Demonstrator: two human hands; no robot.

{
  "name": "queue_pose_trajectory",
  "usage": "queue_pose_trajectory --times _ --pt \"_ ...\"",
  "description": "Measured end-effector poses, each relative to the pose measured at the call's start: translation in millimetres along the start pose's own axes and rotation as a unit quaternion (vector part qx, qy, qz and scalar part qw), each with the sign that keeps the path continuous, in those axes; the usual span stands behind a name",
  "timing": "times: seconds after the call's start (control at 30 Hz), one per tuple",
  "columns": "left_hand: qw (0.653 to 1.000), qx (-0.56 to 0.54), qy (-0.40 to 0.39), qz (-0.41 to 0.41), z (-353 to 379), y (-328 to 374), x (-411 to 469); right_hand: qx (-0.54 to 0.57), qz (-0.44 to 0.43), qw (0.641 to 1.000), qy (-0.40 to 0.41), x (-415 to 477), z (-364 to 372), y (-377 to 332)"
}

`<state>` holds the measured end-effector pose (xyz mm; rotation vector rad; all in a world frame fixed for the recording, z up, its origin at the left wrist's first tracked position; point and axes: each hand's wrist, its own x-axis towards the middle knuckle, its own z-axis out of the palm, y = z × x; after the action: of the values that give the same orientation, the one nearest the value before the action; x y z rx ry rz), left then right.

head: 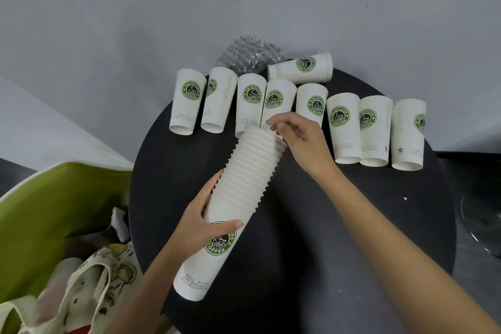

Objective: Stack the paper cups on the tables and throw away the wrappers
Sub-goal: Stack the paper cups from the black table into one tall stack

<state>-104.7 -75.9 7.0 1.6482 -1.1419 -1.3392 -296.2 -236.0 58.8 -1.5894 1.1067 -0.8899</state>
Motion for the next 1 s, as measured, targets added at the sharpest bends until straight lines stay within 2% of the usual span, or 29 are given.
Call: queue_pose_trajectory --times 0.57,1.0 --pt "0.998 -0.016 0.054 0.003 -74.4 -8.1 42.4 -0.076 -0.003 0.997 -0.034 134.2 68.6 24.7" --pt "0.994 -0.034 0.102 -0.001 -116.1 -26.5 69.2 -0.104 -0.033 0.990 -0.093 214.4 140.0 38.0"
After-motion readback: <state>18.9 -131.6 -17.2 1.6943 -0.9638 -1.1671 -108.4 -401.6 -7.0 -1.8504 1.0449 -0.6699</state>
